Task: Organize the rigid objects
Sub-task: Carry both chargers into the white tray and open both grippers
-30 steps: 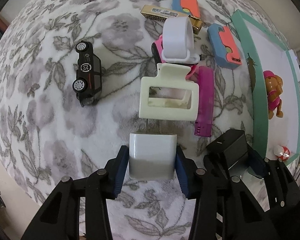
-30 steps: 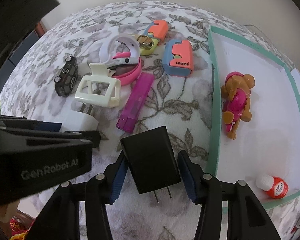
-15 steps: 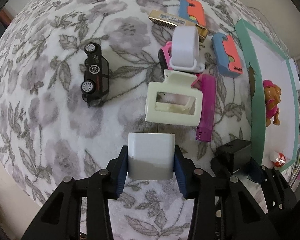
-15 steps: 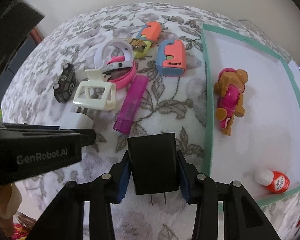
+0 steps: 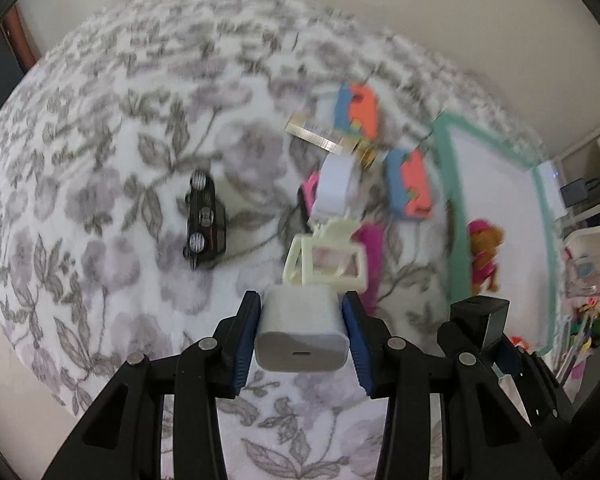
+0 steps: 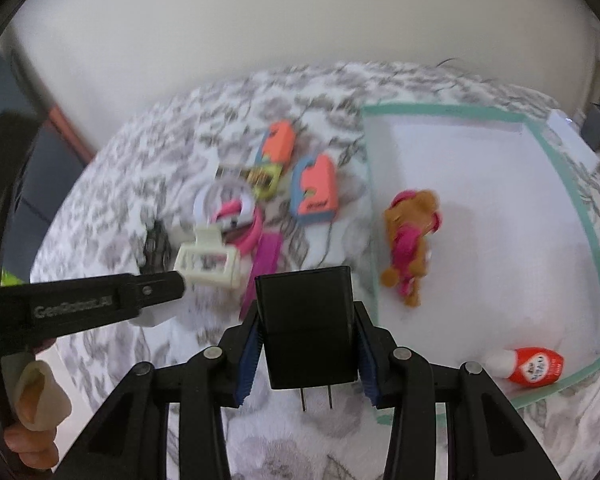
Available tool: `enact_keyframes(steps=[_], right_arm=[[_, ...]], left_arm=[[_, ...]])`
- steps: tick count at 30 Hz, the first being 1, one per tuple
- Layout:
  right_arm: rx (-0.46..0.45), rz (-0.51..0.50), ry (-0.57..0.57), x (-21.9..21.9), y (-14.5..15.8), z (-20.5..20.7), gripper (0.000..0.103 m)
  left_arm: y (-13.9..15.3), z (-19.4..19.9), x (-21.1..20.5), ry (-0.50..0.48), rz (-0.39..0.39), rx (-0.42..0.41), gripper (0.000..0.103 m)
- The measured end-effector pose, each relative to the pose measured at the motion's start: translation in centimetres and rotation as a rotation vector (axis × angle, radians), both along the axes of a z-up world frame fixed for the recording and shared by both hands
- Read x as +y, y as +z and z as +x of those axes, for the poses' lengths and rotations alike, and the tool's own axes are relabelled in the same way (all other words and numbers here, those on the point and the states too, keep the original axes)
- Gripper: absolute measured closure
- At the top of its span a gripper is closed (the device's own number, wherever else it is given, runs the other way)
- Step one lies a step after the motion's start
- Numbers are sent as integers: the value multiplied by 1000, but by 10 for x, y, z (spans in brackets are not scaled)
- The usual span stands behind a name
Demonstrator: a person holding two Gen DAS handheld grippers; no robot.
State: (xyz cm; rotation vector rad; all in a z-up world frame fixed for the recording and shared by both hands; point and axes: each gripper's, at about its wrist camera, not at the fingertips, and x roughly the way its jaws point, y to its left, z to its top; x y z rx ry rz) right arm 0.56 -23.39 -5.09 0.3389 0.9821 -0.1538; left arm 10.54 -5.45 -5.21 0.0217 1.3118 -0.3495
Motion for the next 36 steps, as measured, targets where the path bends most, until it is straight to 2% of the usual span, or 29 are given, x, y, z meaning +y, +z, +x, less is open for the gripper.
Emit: enact_keyframes(steps=[4,9,14,18,20,29,36], right_arm=[[-31,-6,-85,-16,7,-6,59],[-50,-11,-192,-42,13,-18,59],[-57,2,-304,-68,14,-32,59],[-50,-91,-407,-85,18,-46,59],[-49,-84,-447,-94,16,-51,59],[-20,-137,-572,-125,9,-69,59],[3,-134,-584,-132,0,-72,59]], left_arm=[[24,-7,-6,-31,-47,-80,59],[45,-20,-38,-92,-71,-161,59],[50,-24,-50,-116,-81,-175,59],[56,-28,-67,-145,-98,-194,59],[58,-33,-81,-176,-97,-208,59],[61,-65,-152,-311,-100,-216,59],[35,-68,-189,-332,-120,-116,59]])
